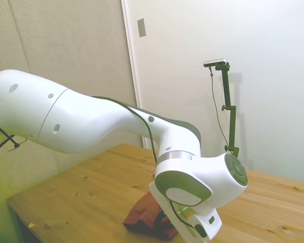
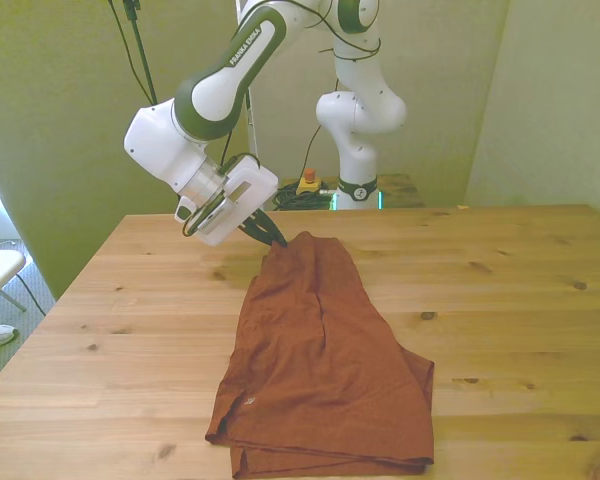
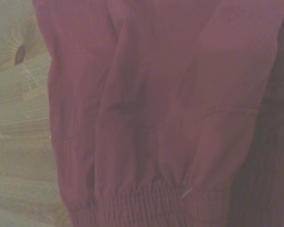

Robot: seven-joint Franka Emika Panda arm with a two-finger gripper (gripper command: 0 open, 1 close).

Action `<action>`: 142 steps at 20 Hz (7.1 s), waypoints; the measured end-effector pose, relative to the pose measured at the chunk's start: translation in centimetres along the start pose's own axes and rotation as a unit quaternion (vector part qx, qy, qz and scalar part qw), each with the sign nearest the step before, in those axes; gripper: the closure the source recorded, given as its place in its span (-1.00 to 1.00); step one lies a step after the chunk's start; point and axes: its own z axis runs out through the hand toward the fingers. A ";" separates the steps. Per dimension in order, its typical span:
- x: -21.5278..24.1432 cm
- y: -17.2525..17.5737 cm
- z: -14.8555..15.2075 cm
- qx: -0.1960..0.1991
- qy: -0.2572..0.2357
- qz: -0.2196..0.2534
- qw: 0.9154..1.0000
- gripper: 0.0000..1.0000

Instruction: Unfold the shorts

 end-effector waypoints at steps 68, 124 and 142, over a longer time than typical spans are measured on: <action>5.8 -31.8 7.8 -0.126 0.439 0.178 0.872 -1.00; -3.2 -41.0 12.1 -0.005 0.365 0.035 0.930 1.00; -6.5 -47.9 17.2 0.011 0.220 -0.019 0.975 1.00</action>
